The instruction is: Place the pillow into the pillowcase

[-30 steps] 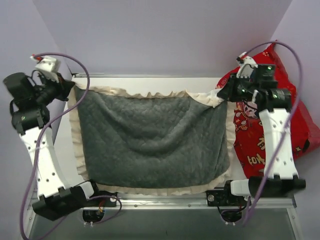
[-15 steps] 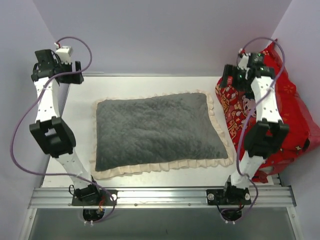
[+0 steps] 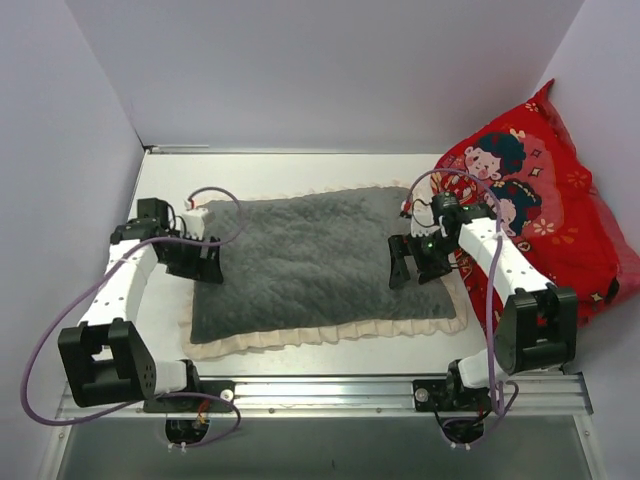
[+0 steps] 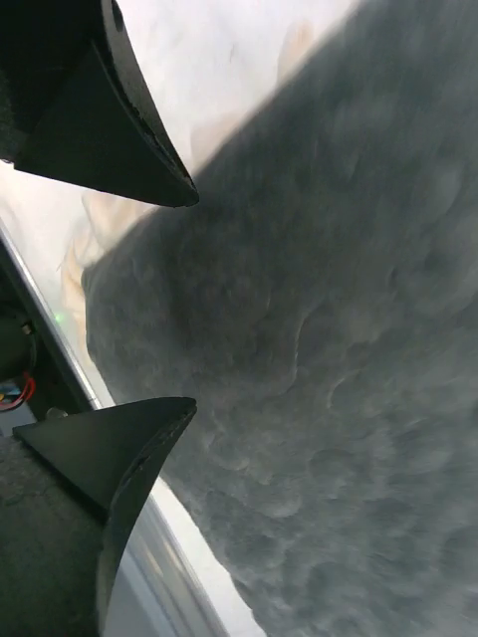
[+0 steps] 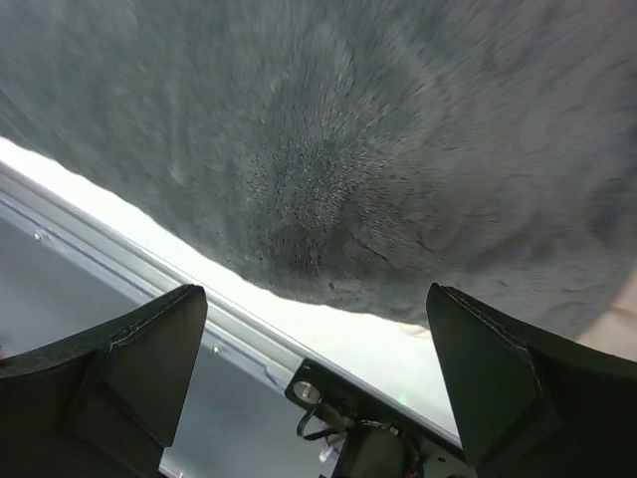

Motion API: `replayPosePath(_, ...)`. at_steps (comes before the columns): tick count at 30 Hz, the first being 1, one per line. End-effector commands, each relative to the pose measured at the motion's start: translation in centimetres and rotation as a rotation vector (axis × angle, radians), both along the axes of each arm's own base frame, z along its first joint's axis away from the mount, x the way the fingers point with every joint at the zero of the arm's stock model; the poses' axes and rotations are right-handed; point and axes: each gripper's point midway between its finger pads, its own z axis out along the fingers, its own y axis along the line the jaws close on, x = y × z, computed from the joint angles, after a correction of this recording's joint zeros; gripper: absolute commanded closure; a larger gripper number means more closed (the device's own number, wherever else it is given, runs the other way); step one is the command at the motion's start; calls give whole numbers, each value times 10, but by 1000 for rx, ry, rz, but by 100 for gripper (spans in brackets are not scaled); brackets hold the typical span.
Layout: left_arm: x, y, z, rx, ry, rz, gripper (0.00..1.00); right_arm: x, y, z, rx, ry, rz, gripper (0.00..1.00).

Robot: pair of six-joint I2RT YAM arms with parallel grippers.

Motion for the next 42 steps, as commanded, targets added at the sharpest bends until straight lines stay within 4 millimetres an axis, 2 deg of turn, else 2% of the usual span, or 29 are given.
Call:
replayPosePath(1,-5,-19,-13,6,42,-3,15,-17,0,-24,-34,99,31,1)
replayPosePath(4,14,-21,-29,8,91,34,21,-8,5,-42,-42,136,30,2)
replayPosePath(5,22,-17,-44,25,144,54,22,5,7,-41,-41,119,23,2)
replayPosePath(7,55,-13,-43,36,102,79,26,27,10,-53,-48,122,22,4)
replayPosePath(8,67,-10,-56,40,131,88,26,49,13,-48,-42,78,18,4)
replayPosePath(10,113,-9,-41,30,35,102,26,71,15,-56,-43,82,9,5)
replayPosePath(12,146,-7,-49,39,21,106,26,101,20,-56,-25,53,-6,5)
replayPosePath(13,180,-4,-26,42,-64,110,26,110,22,-57,-21,47,-9,5)
replayPosePath(14,193,-1,-41,53,-40,124,27,134,24,-44,-19,-13,-15,5)
replayPosePath(15,205,0,-38,50,-53,131,27,144,23,-51,-24,-5,-27,5)
replayPosePath(16,227,3,-18,49,-114,139,27,158,22,-47,-23,-29,-40,5)
replayPosePath(18,239,8,-20,63,-118,155,24,190,20,-32,-9,-88,-82,2)
replayPosePath(20,247,12,0,66,-168,160,17,196,18,-21,-3,-114,-83,0)
replayPosePath(22,245,14,19,46,-205,156,13,196,11,3,9,-169,-75,0)
replayPosePath(23,238,14,39,43,-243,148,6,193,6,12,18,-182,-86,0)
replayPosePath(24,233,13,51,42,-265,139,3,188,5,35,49,-217,-97,0)
replayPosePath(25,227,11,61,41,-287,128,3,186,-5,48,62,-237,-122,0)
replayPosePath(26,216,9,84,35,-327,130,3,182,-7,60,73,-254,-131,0)
replayPosePath(27,210,8,94,25,-340,134,3,175,-10,86,84,-312,-137,0)
replayPosePath(28,198,1,118,-1,-387,116,3,168,-15,94,80,-325,-137,0)
replayPosePath(30,184,-4,129,-3,-406,109,3,153,-20,121,63,-398,-132,0)
replayPosePath(32,171,-8,148,50,-457,123,3,135,-25,120,31,-396,-121,0)
replayPosePath(34,159,-13,140,105,-444,131,2,117,-30,124,6,-411,-125,0)
replayPosePath(35,149,-18,145,127,-465,113,3,103,-34,106,-12,-357,-132,0)
replayPosePath(36,143,-18,142,137,-464,107,3,92,-34,107,-10,-364,-132,0)
replayPosePath(37,131,-18,122,143,-416,98,2,82,-34,99,-6,-341,-129,0)
replayPosePath(38,120,-22,124,140,-426,82,3,65,-31,80,1,-282,-123,0)
replayPosePath(40,98,-26,91,144,-354,55,3,43,-29,68,3,-257,-113,0)
replayPosePath(42,80,-30,80,151,-343,47,3,21,-31,44,-15,-215,-104,0)
